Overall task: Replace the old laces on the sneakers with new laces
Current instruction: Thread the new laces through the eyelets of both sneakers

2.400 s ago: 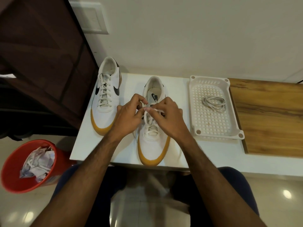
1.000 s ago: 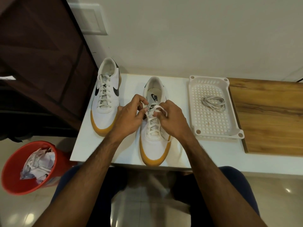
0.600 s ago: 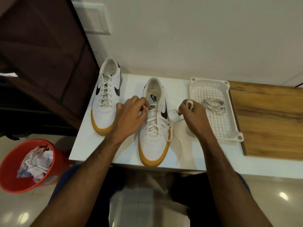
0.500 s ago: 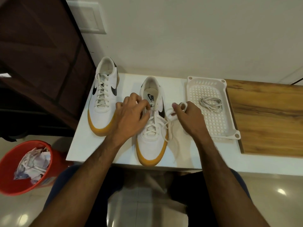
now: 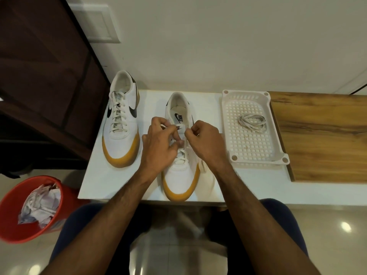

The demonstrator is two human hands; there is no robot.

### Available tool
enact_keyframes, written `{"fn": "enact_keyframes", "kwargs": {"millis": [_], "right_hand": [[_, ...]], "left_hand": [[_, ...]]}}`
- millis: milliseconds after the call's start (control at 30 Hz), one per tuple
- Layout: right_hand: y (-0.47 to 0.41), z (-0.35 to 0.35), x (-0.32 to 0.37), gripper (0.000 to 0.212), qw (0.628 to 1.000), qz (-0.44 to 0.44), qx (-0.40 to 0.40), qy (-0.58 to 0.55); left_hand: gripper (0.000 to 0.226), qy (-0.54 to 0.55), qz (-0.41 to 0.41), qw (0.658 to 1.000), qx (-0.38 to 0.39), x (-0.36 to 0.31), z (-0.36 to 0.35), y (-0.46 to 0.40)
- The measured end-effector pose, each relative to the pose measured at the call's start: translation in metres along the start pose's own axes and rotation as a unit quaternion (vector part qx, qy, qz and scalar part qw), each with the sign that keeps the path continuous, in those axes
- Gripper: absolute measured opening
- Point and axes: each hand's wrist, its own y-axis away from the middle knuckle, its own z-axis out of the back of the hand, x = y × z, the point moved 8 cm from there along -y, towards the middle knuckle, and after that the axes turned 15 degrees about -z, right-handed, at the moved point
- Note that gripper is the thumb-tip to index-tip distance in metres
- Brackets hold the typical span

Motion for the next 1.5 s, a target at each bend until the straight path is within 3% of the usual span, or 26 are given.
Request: {"fn": "enact_keyframes", "kwargs": {"millis": [100,133,200,267,333,400,433,500,567,700,767,800,833,900,933,967,1000,1067,1133,1167,1233,1333,1433,1500], "right_hand": [[-0.007,0.007,-0.006,0.025,1.0,-0.016,-0.005,-0.006],[-0.01,0.008,-0.009,0.024,1.0,-0.029,0.003,-0.01],[-0.014,0.008,-0.014,0.022,0.999,-0.043,0.013,-0.008],[-0.014,0.006,-0.015,0.021,0.999,-0.04,0.021,-0.015],[-0.013,0.004,-0.013,0.02,0.999,-0.035,0.029,-0.03],[-0.012,0.003,-0.013,0.02,0.998,-0.032,0.038,-0.032],[-0.012,0.003,-0.013,0.02,0.998,-0.03,0.041,-0.031],[-0.013,0.004,-0.013,0.02,0.998,-0.029,0.042,-0.03],[-0.013,0.003,-0.013,0.02,0.998,-0.027,0.044,-0.031],[-0.013,0.003,-0.012,0.021,0.998,-0.025,0.043,-0.029],[-0.013,0.004,-0.013,0.023,0.998,-0.03,0.05,-0.026],[-0.013,0.004,-0.013,0.023,0.998,-0.03,0.053,-0.024],[-0.013,0.004,-0.014,0.022,0.998,-0.031,0.054,-0.021],[-0.013,0.004,-0.014,0.022,0.998,-0.03,0.054,-0.017],[-0.013,0.004,-0.014,0.022,0.998,-0.03,0.055,-0.018],[-0.013,0.003,-0.014,0.023,0.998,-0.03,0.057,-0.019],[-0.012,0.003,-0.014,0.022,0.998,-0.031,0.057,-0.022],[-0.011,0.003,-0.013,0.022,0.997,-0.032,0.056,-0.029],[-0.011,0.003,-0.013,0.024,0.997,-0.03,0.057,-0.035],[-0.011,0.002,-0.013,0.025,0.997,-0.028,0.057,-0.038],[-0.011,0.002,-0.013,0.026,0.997,-0.025,0.057,-0.041],[-0.011,0.001,-0.013,0.026,0.997,-0.025,0.058,-0.049],[-0.011,0.001,-0.012,0.027,0.997,-0.023,0.059,-0.041],[-0.011,0.002,-0.013,0.026,0.998,-0.028,0.056,-0.029]], "left_hand": [[0.016,0.131,0.047,0.99,-0.031,0.011,0.007,0.002],[0.017,0.217,0.089,0.971,-0.053,0.019,0.011,0.003],[0.019,0.376,0.192,0.901,-0.1,0.036,0.014,0.01],[0.015,0.414,0.25,0.865,-0.133,0.049,0.019,0.015],[0.009,0.329,0.215,0.909,-0.14,0.05,0.03,0.012],[0.006,0.215,0.087,0.965,-0.122,0.031,0.039,0.002],[0.014,0.15,0.014,0.984,-0.094,0.019,0.037,-0.002],[0.03,-0.013,-0.094,0.995,-0.009,0.0,0.019,-0.006],[0.029,-0.121,-0.127,0.984,0.037,-0.005,0.006,-0.007],[0.011,-0.096,-0.138,0.986,0.019,-0.007,0.004,-0.007],[0.005,-0.004,-0.097,0.995,-0.008,-0.002,0.005,-0.007],[0.004,0.095,-0.031,0.994,-0.039,0.008,0.007,-0.006],[0.006,0.22,0.065,0.969,-0.089,0.022,0.01,-0.004],[0.01,0.442,0.252,0.836,-0.206,0.052,0.013,0.011],[0.012,0.494,0.306,0.776,-0.245,0.06,0.014,0.018],[0.015,0.506,0.338,0.75,-0.261,0.064,0.015,0.024],[0.014,0.492,0.343,0.756,-0.262,0.064,0.017,0.027],[0.002,0.41,0.272,0.832,-0.255,0.054,0.028,0.021],[0.028,0.235,0.095,0.942,-0.219,0.026,0.046,0.006],[0.039,0.121,-0.008,0.977,-0.174,0.008,0.047,-0.002],[0.045,-0.07,-0.147,0.985,-0.054,-0.015,0.029,-0.007],[0.028,-0.156,-0.157,0.973,0.067,-0.013,-0.002,-0.002],[0.013,-0.134,-0.135,0.98,0.048,-0.009,-0.007,-0.001],[0.009,-0.041,-0.106,0.994,0.005,-0.005,-0.002,-0.005]]}}
